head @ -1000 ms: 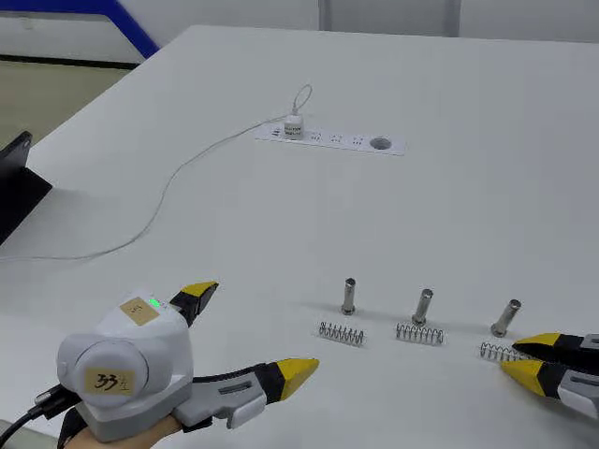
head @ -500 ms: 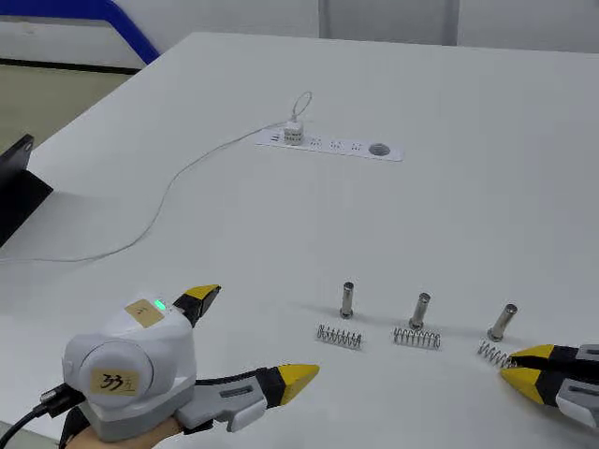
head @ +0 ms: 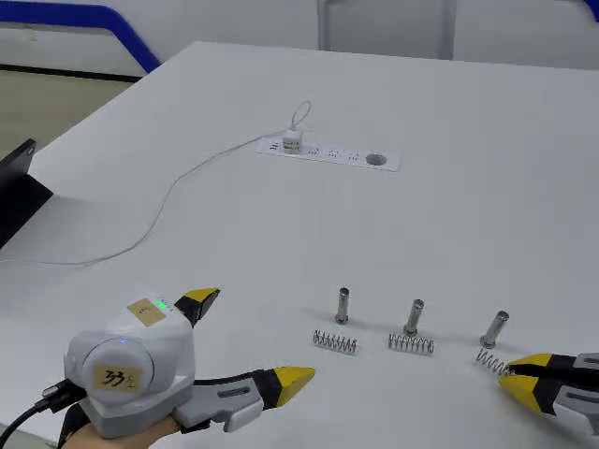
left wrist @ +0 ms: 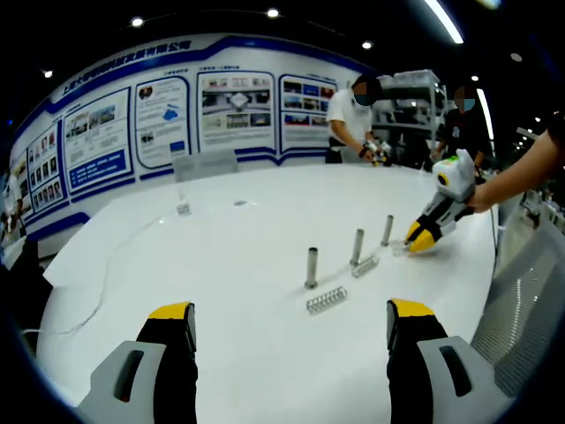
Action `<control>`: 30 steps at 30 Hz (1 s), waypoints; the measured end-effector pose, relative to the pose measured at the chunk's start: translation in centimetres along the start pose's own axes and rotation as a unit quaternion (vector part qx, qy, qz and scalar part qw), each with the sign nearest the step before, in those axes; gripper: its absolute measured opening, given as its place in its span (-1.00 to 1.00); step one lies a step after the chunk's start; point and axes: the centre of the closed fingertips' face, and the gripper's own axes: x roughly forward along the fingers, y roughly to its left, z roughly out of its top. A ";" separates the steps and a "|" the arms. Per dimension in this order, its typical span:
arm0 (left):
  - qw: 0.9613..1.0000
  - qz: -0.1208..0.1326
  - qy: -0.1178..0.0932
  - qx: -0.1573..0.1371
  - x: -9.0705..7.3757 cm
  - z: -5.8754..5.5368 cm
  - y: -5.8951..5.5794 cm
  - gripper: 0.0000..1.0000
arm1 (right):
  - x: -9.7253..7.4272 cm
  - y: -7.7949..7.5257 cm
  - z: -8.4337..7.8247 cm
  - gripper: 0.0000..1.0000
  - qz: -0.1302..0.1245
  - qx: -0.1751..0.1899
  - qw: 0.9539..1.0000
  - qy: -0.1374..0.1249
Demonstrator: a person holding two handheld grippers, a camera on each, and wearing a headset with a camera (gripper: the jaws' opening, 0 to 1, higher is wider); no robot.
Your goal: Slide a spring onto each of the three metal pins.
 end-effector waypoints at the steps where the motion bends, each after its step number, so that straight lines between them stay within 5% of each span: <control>1: 1.000 -0.001 0.000 0.002 0.0 0.0 -0.1 0.82 | -0.1 0.1 0.1 -0.79 0.001 -0.001 1.000 -0.001; 30: 1.000 -0.011 -0.021 0.010 -0.3 1.3 -0.6 0.74 | -2.6 2.3 3.1 -0.79 0.009 -0.017 0.999 -0.043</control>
